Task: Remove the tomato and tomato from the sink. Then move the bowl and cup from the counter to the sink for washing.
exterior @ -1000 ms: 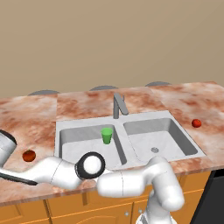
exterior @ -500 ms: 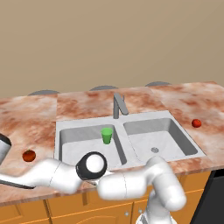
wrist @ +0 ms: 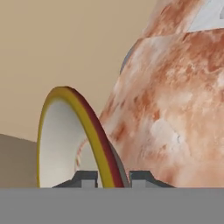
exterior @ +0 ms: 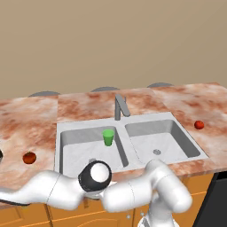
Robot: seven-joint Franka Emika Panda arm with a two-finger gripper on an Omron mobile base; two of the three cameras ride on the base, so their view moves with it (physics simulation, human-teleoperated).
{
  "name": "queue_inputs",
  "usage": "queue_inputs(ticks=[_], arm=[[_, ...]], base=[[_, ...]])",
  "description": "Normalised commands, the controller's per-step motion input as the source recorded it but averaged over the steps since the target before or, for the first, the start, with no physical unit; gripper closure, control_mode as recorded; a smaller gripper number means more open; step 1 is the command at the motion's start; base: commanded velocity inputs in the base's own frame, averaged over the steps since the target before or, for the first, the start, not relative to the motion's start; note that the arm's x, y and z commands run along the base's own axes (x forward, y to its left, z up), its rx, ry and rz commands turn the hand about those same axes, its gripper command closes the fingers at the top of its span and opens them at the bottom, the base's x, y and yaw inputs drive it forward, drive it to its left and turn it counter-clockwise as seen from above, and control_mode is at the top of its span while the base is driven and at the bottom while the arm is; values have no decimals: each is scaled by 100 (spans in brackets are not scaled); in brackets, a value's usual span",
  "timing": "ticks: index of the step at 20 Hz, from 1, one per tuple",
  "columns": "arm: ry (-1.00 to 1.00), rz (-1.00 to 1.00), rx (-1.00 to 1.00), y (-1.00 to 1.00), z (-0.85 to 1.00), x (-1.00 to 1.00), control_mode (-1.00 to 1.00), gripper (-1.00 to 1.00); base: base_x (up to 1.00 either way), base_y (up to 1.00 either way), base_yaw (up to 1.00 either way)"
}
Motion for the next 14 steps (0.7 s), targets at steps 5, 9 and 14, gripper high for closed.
queue_inputs(ticks=[5,9,14], arm=[[-12,-2,38,-55,0,-13,-100,100],[-10,-2,41,-55,0,-6,-100,100],[-3,-4,45,-55,-4,-7,-100,100]], base=[[0,0,0],[0,0,0],[0,0,0]])
